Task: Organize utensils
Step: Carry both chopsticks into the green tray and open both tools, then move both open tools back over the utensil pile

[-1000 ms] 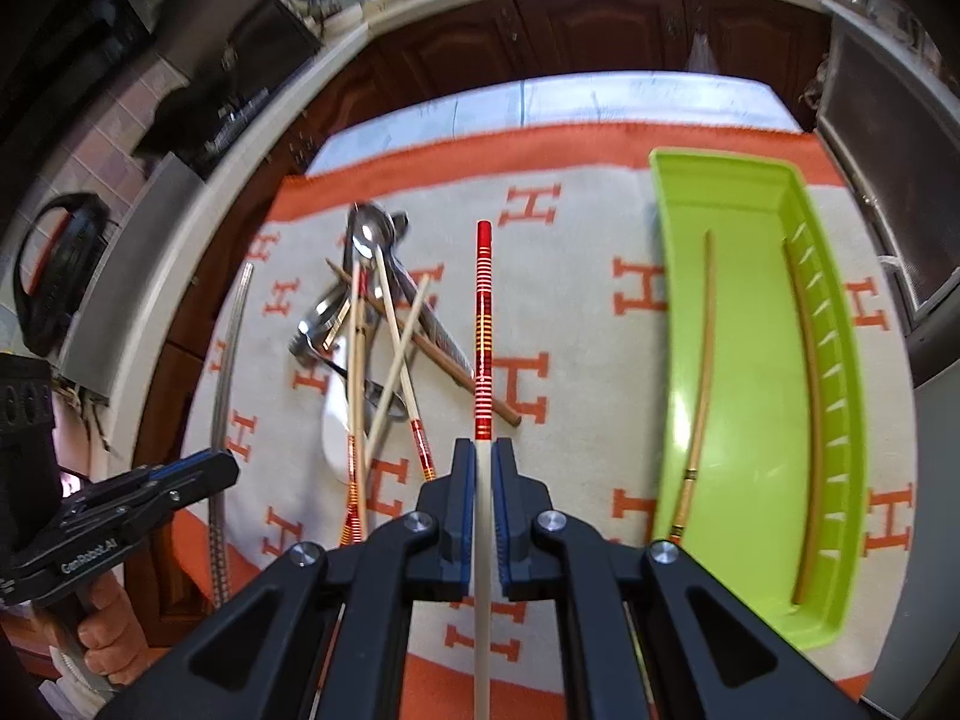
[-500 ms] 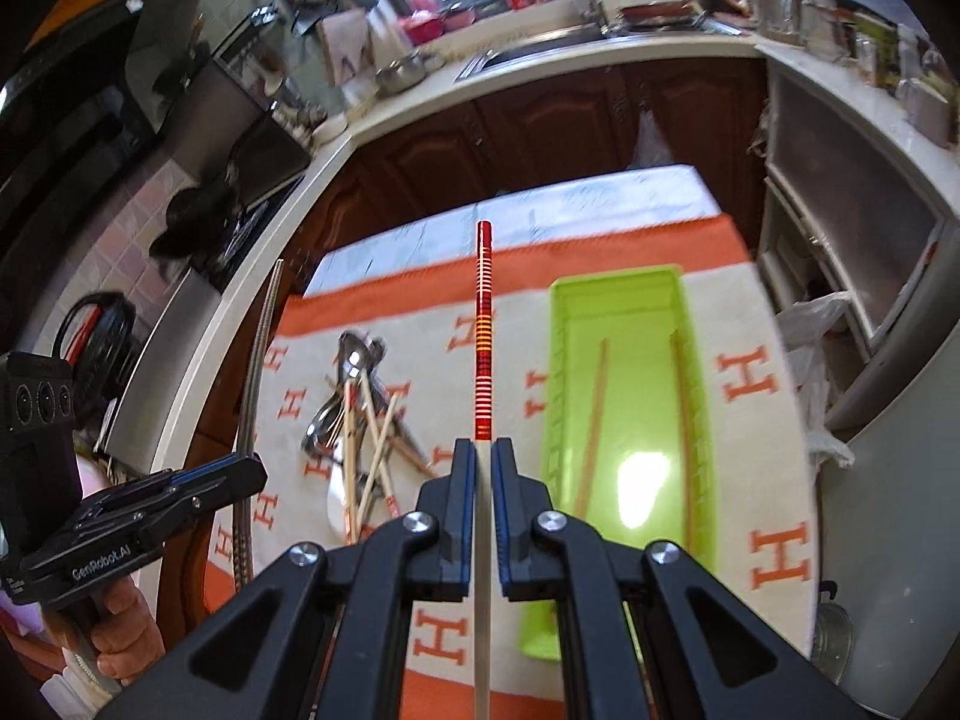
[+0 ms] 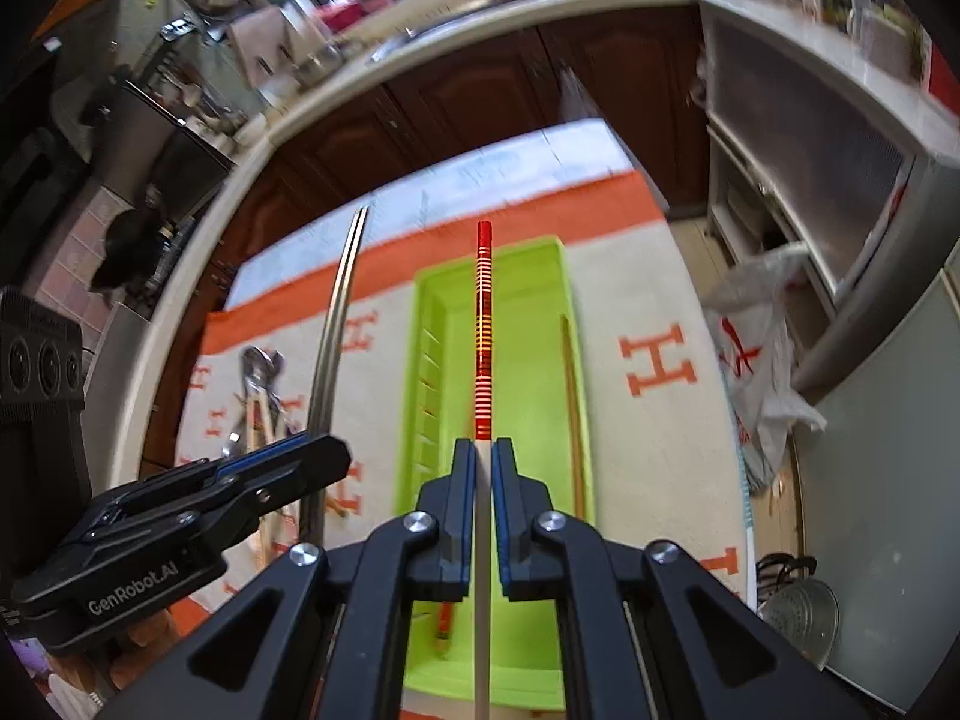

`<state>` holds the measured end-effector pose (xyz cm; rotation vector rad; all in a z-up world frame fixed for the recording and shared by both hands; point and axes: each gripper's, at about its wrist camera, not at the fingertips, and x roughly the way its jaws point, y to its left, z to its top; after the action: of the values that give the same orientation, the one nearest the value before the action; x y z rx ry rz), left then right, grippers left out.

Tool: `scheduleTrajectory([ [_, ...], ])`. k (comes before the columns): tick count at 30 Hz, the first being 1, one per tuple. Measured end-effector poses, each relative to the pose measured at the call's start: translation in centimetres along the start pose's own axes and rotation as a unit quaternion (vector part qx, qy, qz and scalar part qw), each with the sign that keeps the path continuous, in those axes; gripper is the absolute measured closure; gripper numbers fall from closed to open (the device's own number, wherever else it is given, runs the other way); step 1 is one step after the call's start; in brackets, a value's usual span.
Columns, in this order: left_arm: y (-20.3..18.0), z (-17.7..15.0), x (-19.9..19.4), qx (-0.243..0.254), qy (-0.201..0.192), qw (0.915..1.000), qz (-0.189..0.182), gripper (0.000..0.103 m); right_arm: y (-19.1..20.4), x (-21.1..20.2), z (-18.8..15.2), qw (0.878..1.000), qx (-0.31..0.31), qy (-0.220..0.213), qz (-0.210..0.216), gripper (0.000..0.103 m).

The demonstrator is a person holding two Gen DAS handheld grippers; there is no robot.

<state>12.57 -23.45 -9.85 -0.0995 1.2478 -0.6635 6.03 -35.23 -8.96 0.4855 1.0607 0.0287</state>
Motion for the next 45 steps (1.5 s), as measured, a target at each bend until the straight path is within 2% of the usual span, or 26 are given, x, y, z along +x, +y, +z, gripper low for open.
scheduleTrajectory([
  [7,1.3,-0.4,2.9,-0.010,0.016,0.9998,0.006,0.095,-1.2,2.8,-0.5,1.000,0.002,0.028,-0.005,0.098],
  [15,1.2,-0.7,2.6,-0.001,0.012,0.9999,0.003,0.093,-1.2,4.1,-0.1,0.999,-0.006,0.034,-0.017,0.097],
  [19,1.0,-1.2,1.5,0.005,0.013,0.9998,0.017,0.078,-1.0,4.5,0.2,0.999,-0.008,0.036,-0.031,0.097],
  [21,1.2,-1.5,0.9,0.002,0.013,0.9997,0.020,0.064,-1.2,4.5,0.1,0.999,-0.002,0.041,-0.028,0.097],
  [23,1.4,-1.7,0.3,0.000,0.011,0.9998,0.018,0.058,-1.3,4.4,0.1,0.999,0.002,0.041,-0.027,0.097],
  [26,1.7,-2.2,-0.9,0.004,0.003,0.9996,0.029,0.058,-1.5,4.0,0.0,0.999,0.008,0.040,-0.024,0.096],
  [30,2.1,-2.9,-2.8,0.011,-0.012,0.9982,0.057,0.058,-1.3,3.5,-0.4,0.999,0.010,0.037,-0.021,0.082],
  [38,3.1,-4.3,-6.4,0.021,-0.047,0.9930,0.106,0.058,0.2,2.6,-1.7,0.999,-0.001,0.037,-0.012,0.081],
  [45,4.4,-6.2,-9.0,0.019,-0.061,0.9906,0.121,0.057,1.4,1.8,-3.3,0.999,-0.002,0.037,0.007,0.081],
])
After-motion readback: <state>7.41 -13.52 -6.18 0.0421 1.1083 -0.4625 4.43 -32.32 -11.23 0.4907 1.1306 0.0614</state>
